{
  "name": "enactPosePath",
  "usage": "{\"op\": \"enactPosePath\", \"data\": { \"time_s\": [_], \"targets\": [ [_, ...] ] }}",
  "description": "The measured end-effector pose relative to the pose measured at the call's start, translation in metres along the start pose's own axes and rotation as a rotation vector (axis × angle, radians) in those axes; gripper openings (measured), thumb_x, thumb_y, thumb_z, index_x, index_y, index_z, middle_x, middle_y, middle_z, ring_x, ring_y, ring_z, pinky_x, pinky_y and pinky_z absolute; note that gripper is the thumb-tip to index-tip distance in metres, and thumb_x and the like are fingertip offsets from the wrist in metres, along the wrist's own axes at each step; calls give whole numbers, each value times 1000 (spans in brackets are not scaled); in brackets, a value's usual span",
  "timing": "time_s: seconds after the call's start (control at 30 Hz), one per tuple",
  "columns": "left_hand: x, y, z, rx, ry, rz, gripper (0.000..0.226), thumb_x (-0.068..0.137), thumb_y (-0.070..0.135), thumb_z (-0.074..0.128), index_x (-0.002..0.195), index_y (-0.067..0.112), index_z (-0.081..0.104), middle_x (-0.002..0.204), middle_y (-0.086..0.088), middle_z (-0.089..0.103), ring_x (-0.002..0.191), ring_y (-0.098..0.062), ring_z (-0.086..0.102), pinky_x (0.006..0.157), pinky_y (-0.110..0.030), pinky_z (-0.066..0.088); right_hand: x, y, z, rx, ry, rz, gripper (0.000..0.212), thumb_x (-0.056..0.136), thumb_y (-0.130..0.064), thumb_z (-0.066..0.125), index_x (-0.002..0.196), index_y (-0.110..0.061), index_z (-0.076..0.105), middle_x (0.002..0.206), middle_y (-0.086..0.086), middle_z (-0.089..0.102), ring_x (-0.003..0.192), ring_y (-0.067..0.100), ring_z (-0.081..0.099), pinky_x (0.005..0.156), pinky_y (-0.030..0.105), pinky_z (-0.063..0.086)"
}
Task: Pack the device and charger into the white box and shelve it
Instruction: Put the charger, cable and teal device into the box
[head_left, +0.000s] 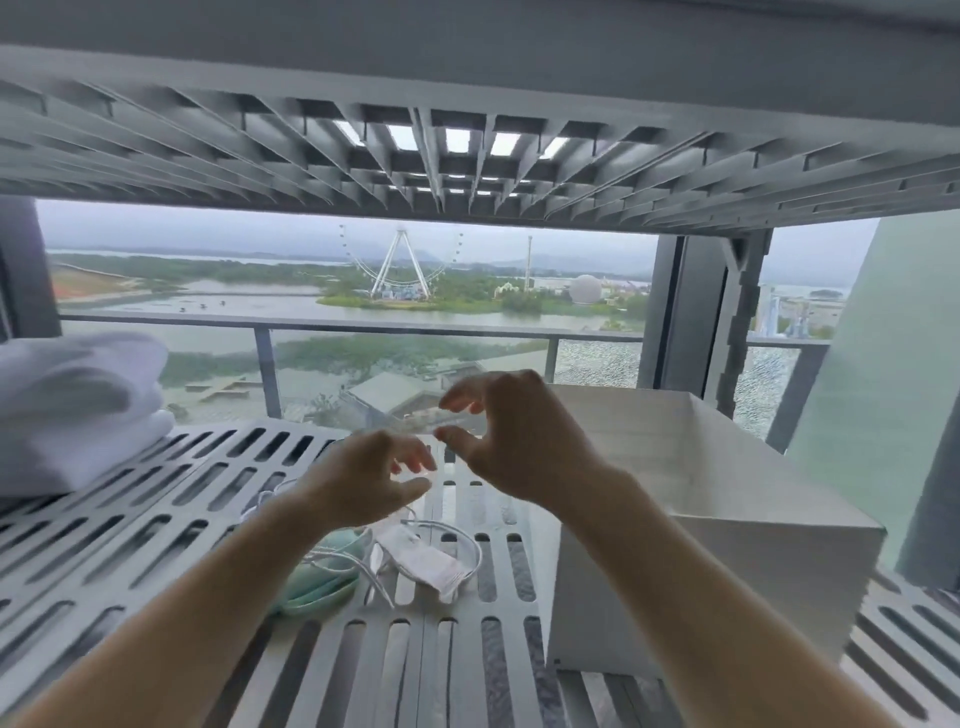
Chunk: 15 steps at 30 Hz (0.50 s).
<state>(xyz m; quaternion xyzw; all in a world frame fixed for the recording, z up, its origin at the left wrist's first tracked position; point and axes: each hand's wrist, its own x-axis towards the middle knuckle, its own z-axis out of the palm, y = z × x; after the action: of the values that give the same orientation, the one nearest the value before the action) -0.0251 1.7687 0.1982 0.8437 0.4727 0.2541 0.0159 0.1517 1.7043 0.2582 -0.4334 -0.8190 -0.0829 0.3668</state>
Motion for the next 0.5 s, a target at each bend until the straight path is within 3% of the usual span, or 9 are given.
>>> {"op": "enactPosePath", "data": {
  "time_s": [0.13,0.23,0.37,0.5],
  "targets": [
    [-26,-29,-11,19,31,-122,12,77,40,67,89,37,66,88,17,66,77,3,60,67,-21,52,5,-15,33,-3,-72,-72,25,83,-23,64,106,-14,66,108,5,70,96,18,65,88,30,51],
    [-43,-40,-13,50,4,-144,17,79,40,65,95,35,66,94,17,67,80,2,60,67,-17,49,0,-15,58,4,-138,-49,23,83,-23,63,104,-14,67,105,5,71,93,19,66,86,31,52],
    [-61,-50,-6,89,21,-183,21,79,40,64,100,36,64,106,13,64,96,-5,57,82,-25,46,-14,-7,92,50,-176,44,23,80,-25,65,100,-14,69,102,4,72,92,18,65,86,28,50],
    [-73,-55,8,203,-9,-210,46,79,60,55,118,37,53,132,8,48,119,-12,42,97,-34,36,-31,6,122,29,-301,133,44,78,-40,67,112,-12,62,114,7,66,104,21,60,91,29,46]
  ]
}}
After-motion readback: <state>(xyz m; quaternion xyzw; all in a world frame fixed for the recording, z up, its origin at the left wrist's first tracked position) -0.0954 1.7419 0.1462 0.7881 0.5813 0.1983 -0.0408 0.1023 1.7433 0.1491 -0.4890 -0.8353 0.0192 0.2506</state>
